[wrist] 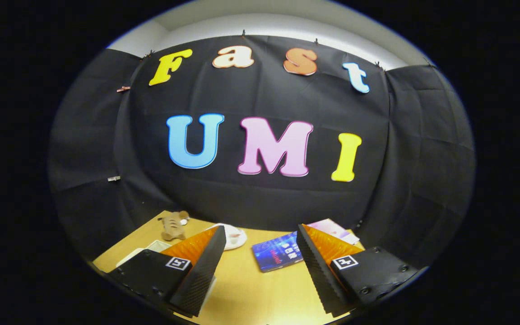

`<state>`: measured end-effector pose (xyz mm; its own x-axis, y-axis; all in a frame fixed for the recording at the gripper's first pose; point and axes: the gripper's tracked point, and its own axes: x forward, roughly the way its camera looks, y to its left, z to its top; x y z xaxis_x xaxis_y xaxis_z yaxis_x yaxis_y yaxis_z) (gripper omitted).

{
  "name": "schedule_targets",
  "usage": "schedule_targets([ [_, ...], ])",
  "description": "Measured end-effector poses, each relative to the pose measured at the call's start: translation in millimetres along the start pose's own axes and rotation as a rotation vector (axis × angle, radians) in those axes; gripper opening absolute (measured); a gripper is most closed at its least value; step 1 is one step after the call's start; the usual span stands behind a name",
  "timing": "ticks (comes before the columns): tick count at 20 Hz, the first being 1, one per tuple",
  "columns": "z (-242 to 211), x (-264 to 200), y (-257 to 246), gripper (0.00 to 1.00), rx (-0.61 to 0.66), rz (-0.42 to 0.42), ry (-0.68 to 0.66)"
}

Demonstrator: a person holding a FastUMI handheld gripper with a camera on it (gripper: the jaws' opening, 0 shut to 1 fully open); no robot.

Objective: Open the storage box then place both shoes into the box .Put the left shoe in first, then the right shoe, with the right side of both shoes facing outward in a uniform manner.

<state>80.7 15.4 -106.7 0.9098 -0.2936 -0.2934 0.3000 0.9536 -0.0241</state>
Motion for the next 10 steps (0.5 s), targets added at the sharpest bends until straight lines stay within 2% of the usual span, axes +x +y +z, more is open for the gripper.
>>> schedule_targets([
  [5,26,-15,-59,0.98,-0.134,-0.011,-0.125],
  [10,16,-28,-99,0.97,-0.075,-0.013,-0.121],
])
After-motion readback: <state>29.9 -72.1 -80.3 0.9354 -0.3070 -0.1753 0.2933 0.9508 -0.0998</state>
